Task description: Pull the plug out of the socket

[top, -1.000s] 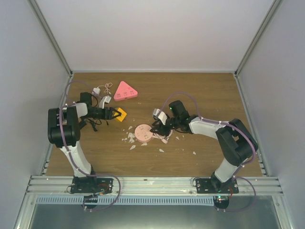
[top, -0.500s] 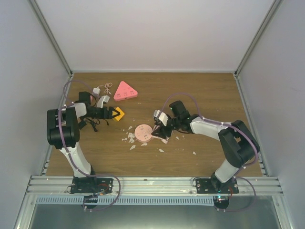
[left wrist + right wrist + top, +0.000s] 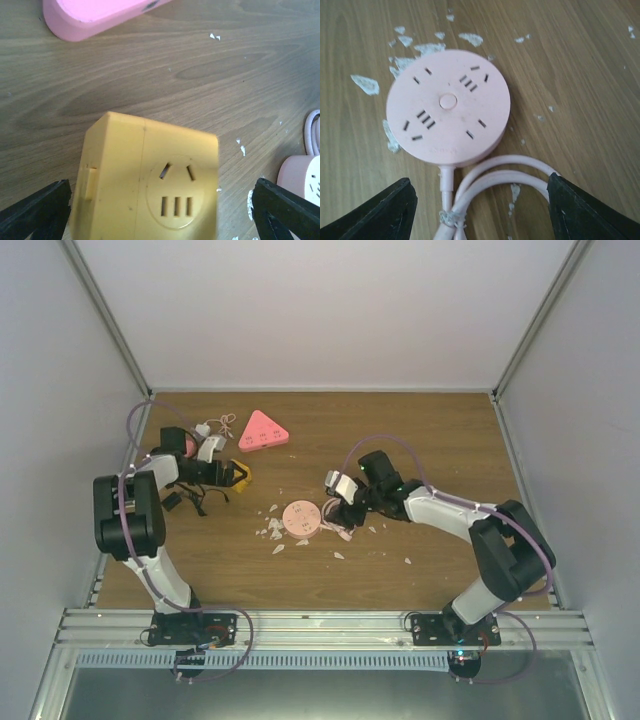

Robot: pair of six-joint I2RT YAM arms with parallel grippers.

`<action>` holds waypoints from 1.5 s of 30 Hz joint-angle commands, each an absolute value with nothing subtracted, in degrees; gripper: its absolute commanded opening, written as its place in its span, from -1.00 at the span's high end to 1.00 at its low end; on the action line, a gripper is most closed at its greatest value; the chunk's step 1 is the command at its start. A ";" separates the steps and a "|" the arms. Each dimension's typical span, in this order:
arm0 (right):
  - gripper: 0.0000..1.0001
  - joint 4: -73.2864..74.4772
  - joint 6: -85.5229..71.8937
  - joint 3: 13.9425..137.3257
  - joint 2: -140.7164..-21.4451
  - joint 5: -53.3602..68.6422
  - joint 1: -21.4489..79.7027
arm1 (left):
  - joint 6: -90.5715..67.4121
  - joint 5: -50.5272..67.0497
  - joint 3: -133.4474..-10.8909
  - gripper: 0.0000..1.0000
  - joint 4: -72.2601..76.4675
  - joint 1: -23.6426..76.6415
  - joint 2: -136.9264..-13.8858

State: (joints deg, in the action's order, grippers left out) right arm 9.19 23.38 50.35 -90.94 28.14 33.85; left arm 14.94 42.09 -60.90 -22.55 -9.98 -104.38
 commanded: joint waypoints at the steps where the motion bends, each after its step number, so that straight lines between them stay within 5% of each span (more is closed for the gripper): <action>1: -0.46 12.63 27.76 48.98 -89.56 21.39 35.28 | 18.53 39.87 -62.72 -0.98 -22.99 -10.35 -98.92; 19: -0.45 12.86 30.07 51.30 -98.81 6.07 43.63 | 18.86 41.55 -60.20 -0.98 -25.32 -10.02 -83.78; 30: 0.36 12.17 28.81 51.45 -99.86 3.33 39.36 | 16.97 43.44 -59.77 -0.98 -24.41 -10.03 -81.32; 45: 0.55 14.28 30.70 51.67 -99.65 10.24 13.46 | 17.31 43.63 -59.30 -0.98 -24.70 -10.06 -80.62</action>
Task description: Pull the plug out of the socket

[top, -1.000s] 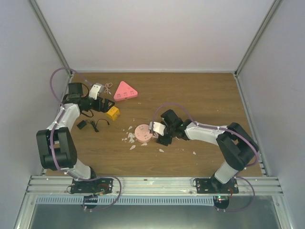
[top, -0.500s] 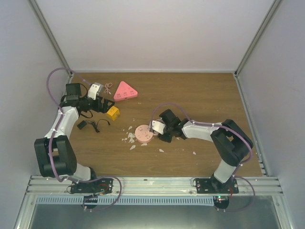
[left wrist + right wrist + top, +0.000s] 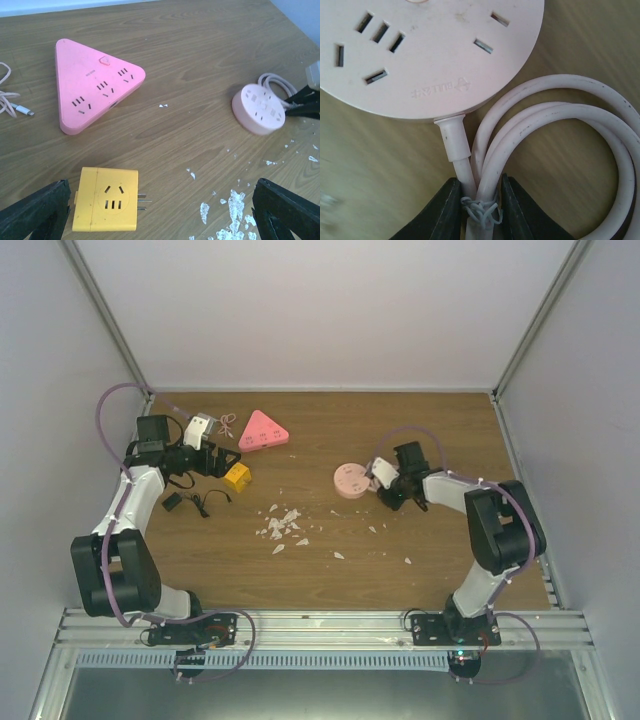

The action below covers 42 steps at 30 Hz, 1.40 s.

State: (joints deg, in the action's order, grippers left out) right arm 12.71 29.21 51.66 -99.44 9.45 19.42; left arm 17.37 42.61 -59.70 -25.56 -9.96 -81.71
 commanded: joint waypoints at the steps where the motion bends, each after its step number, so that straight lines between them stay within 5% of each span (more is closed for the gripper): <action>1: 0.55 14.37 31.19 51.67 -99.62 10.40 11.82 | 17.34 43.54 -59.37 -0.98 -24.71 -10.03 -80.68; 15: 0.63 13.09 30.06 53.35 -102.61 13.97 -13.85 | 17.37 43.85 -59.76 -0.98 -24.38 -10.02 -81.21; 26: 0.61 9.75 23.62 49.81 -97.51 12.87 -19.73 | 17.66 43.43 -60.23 -0.98 -24.67 -10.02 -81.60; 42: -0.70 21.63 22.60 56.83 -84.59 24.54 -19.60 | 19.84 41.95 -65.65 -0.98 -30.05 -10.09 -81.68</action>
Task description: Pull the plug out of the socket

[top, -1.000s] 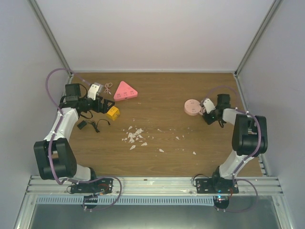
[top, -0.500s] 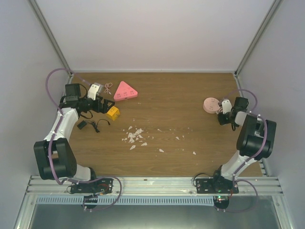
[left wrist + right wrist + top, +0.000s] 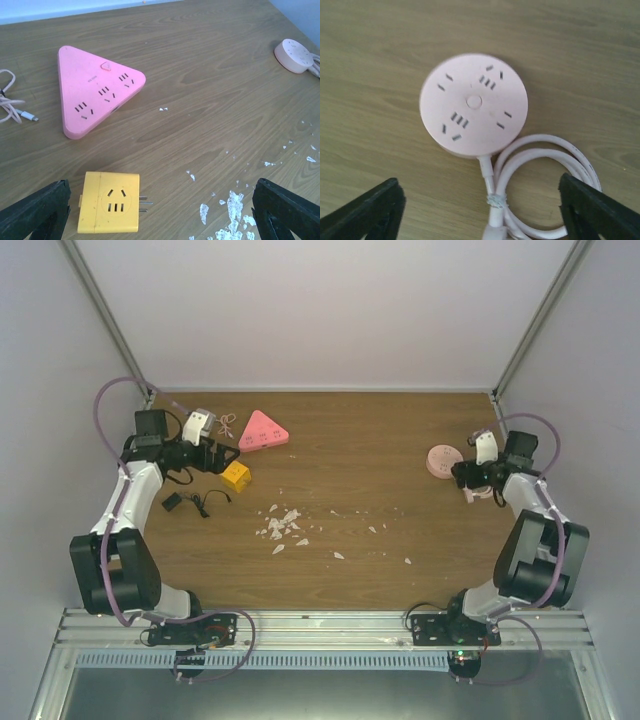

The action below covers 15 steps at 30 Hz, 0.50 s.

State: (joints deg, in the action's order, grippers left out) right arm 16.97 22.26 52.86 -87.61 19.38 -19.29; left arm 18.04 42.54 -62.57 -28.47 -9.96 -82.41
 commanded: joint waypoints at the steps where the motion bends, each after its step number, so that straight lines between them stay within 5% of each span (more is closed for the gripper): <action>1: -0.77 22.53 22.73 57.85 -83.97 25.57 -19.48 | 20.18 41.74 -66.46 -0.98 -31.10 -10.19 -81.58; 5: -0.98 25.98 22.44 62.62 -81.96 29.46 -18.97 | 19.76 40.58 -71.80 -0.98 -34.90 -10.81 -82.27; 15: -0.99 30.11 19.62 69.96 -76.55 36.86 -15.56 | 15.95 43.28 -79.88 -0.98 -38.05 -17.81 -82.20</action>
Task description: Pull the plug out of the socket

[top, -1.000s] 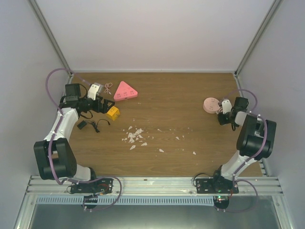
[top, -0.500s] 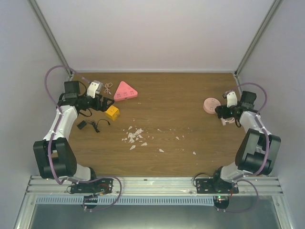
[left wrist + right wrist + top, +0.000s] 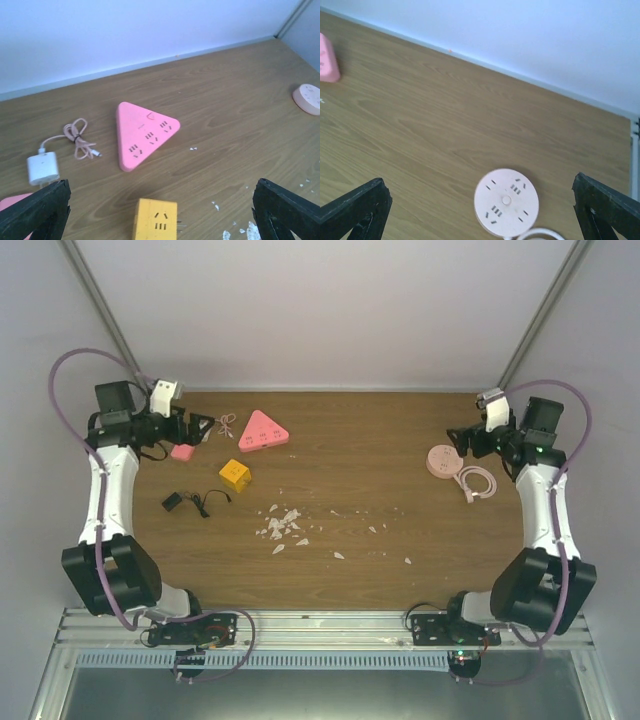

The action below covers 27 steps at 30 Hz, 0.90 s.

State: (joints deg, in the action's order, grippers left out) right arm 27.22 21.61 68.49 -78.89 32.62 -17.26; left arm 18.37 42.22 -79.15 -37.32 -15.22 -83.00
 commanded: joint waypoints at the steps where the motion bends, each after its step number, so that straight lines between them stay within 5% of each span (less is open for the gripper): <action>1: -0.99 30.08 19.31 69.73 -76.11 37.31 -15.10 | 15.27 42.93 -79.35 -0.98 -37.55 -18.52 -81.71; 16: -0.99 16.93 17.14 49.23 -65.54 40.87 -11.12 | 16.70 38.93 -61.62 -0.98 -31.90 -23.47 -72.35; 27: -0.99 15.77 18.03 46.37 -65.57 41.13 -11.09 | 16.72 36.43 -52.72 -0.98 -27.76 -23.47 -69.12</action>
State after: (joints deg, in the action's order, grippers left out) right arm 18.26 17.23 47.55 -66.39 40.21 -11.40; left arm 16.56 37.34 -54.35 -32.82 -23.24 -70.74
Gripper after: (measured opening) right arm 0.995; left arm 0.990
